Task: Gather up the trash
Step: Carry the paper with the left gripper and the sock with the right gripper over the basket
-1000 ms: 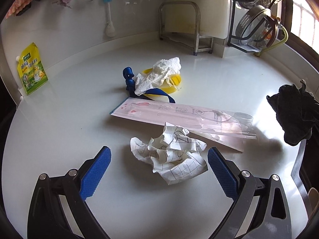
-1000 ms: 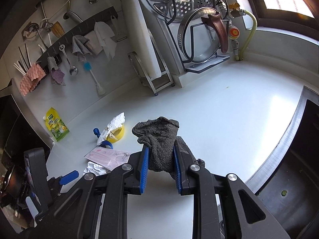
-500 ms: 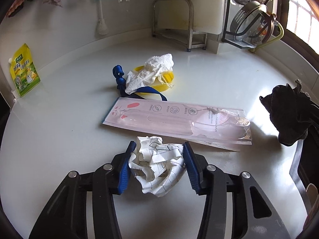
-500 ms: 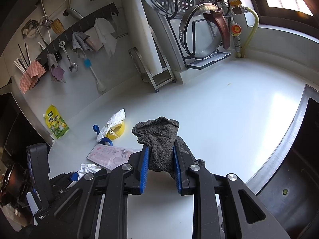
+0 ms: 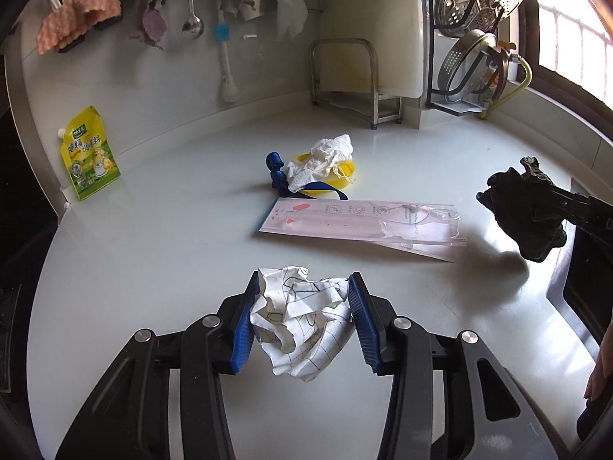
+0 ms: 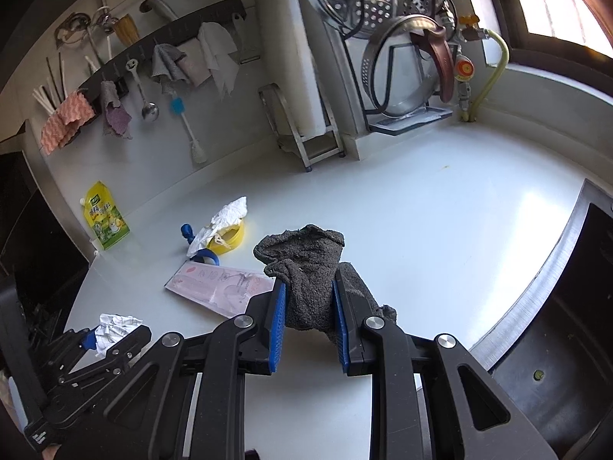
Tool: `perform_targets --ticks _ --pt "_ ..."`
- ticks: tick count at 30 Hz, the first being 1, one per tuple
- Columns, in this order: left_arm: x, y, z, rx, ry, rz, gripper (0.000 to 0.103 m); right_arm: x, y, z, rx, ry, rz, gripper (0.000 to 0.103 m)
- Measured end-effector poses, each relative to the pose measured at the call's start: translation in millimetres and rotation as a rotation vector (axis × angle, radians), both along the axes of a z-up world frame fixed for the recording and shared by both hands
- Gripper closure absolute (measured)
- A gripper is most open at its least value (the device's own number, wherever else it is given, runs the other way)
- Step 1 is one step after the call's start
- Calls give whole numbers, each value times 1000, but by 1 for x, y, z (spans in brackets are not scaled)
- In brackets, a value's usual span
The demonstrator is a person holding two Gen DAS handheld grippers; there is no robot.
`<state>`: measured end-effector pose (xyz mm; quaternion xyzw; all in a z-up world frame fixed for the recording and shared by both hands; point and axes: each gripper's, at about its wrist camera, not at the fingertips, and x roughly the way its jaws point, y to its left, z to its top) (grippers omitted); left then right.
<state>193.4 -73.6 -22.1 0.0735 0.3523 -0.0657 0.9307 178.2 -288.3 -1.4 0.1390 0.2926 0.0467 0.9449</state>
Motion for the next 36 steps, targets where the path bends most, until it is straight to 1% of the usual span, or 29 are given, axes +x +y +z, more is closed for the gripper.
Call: perform_targets --ticks 2,5,15,23,26,29,31,36 --pt "-11 4 5 0 -19 0 59 -9 11 2 -17 -13 29 81" --pt "-28 12 12 -5 -40 1 59 -24 26 -2 -44 2 47 81" --pt "-87 33 18 -28 -72 -19 59 -100 63 -8 -93 12 12 81" --pt "-135 47 7 -59 -52 -37 59 -167 78 -16 -72 14 -23 81" --pt "-153 46 0 -61 -43 -50 59 -194 82 -22 -56 16 -29 81" --pt "-170 44 -9 -79 -17 -67 59 -218 83 -30 -45 31 -34 81" --pt "-181 42 -14 -89 -6 -85 59 -233 85 -33 -41 20 -25 81" --pt "-202 32 -20 -89 4 -128 59 -258 93 -40 -66 36 -9 81"
